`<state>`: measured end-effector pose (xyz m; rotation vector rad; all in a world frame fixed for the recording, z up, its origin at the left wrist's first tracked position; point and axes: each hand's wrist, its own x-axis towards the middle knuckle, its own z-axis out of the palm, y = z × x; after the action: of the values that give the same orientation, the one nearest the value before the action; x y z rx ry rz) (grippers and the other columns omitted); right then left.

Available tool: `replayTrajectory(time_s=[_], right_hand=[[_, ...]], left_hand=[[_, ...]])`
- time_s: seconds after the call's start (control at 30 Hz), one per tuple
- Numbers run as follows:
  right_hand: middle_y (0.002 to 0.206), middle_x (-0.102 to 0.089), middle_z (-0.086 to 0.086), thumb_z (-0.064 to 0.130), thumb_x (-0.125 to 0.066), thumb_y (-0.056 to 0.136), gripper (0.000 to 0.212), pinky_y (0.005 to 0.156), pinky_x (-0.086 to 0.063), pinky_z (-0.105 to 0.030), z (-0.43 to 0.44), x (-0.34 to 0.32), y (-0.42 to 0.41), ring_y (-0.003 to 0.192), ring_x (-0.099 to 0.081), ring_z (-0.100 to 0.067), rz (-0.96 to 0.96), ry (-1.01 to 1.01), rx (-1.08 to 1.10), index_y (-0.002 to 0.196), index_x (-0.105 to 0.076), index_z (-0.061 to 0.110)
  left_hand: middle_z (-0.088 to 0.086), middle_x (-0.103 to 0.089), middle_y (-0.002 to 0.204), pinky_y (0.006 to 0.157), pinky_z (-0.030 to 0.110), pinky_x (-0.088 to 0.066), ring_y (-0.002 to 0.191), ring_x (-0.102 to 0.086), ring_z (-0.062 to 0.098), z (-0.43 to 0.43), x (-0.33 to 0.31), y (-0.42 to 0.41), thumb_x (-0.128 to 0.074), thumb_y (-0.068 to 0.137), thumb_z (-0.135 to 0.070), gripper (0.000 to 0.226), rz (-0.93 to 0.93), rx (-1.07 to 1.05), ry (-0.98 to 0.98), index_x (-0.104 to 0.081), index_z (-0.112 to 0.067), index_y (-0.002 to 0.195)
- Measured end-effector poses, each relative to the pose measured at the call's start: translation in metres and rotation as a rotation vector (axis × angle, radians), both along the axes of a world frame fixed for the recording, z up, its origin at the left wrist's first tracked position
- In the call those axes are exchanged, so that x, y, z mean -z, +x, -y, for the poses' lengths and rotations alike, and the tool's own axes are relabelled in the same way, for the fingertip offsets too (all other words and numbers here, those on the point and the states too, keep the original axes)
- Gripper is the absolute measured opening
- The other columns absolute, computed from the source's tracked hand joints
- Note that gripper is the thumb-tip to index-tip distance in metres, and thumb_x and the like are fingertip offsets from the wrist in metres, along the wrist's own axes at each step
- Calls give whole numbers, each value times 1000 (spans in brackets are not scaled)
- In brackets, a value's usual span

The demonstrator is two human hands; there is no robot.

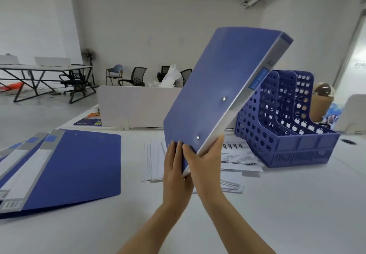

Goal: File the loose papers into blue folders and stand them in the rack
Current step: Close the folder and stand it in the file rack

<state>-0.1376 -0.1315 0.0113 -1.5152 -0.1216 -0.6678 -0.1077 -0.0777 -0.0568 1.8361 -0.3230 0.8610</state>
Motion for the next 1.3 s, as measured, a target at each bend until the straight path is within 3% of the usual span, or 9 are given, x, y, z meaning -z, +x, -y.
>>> replayTrajectory(time_s=[0.13,0.27,0.4,0.53,0.63,0.8,0.93,1.13,1.3], right_hand=[[83,-51,10,-8,-60,81,36,61,-45,-2,44,-14,7,66,-54,18,80,29,130,90,-41,21],[80,-48,11,-9,-62,80,34,60,-42,-1,107,-22,18,65,-52,14,213,-80,401,99,-42,11],[100,-60,-1,-5,-61,82,39,60,-40,-4,163,-29,26,83,-60,-13,238,-168,625,118,-46,-6],[121,-58,-26,1,-61,84,45,73,-37,-15,219,-30,32,101,-60,-40,244,-213,814,123,-43,-10],[123,-57,-26,7,-61,83,47,80,-44,-31,254,-34,33,104,-59,-42,235,-223,873,123,-42,-9],[125,-55,-21,1,-60,85,48,80,-40,-23,300,-37,38,106,-57,-37,203,-251,919,128,-39,-6],[126,-54,-21,-1,-59,84,49,92,-44,-45,324,-33,47,107,-55,-40,137,-288,928,129,-39,-4],[129,-52,-14,-2,-57,86,54,81,-41,-23,346,-29,66,106,-52,-28,49,-265,842,135,-35,3],[106,-51,-5,-2,-55,86,48,80,-45,-35,363,-33,92,91,-47,-21,-11,-263,799,130,-37,3]], left_hand=[[-9,3,153,113,6,-5,143,4,0,28,5,14,-70,79,-30,108,-26,312,303,18,-48,138],[-9,22,151,114,21,8,138,21,4,58,1,25,-24,62,-81,112,-172,366,684,17,-16,144],[2,18,156,117,32,6,144,18,18,112,-8,42,-33,94,-48,76,-283,310,928,12,-16,147],[6,18,156,117,38,6,144,18,23,173,-23,58,-33,98,-30,65,-208,353,1097,7,-16,148],[7,17,156,117,41,5,144,17,24,216,-36,70,-33,98,-27,64,-111,371,1159,5,-13,148],[6,19,156,117,46,2,144,18,25,255,-44,94,-39,95,-31,74,-184,357,1241,10,-11,147],[5,14,157,118,45,0,144,13,25,248,-31,105,-40,95,-28,75,-178,262,1291,11,-9,146],[7,2,158,118,40,3,145,7,23,234,-27,111,-40,95,-25,70,-154,235,1173,3,-7,147],[7,-3,158,119,36,0,146,3,21,233,-27,110,-41,94,-23,68,-138,267,1069,-3,-6,148]])
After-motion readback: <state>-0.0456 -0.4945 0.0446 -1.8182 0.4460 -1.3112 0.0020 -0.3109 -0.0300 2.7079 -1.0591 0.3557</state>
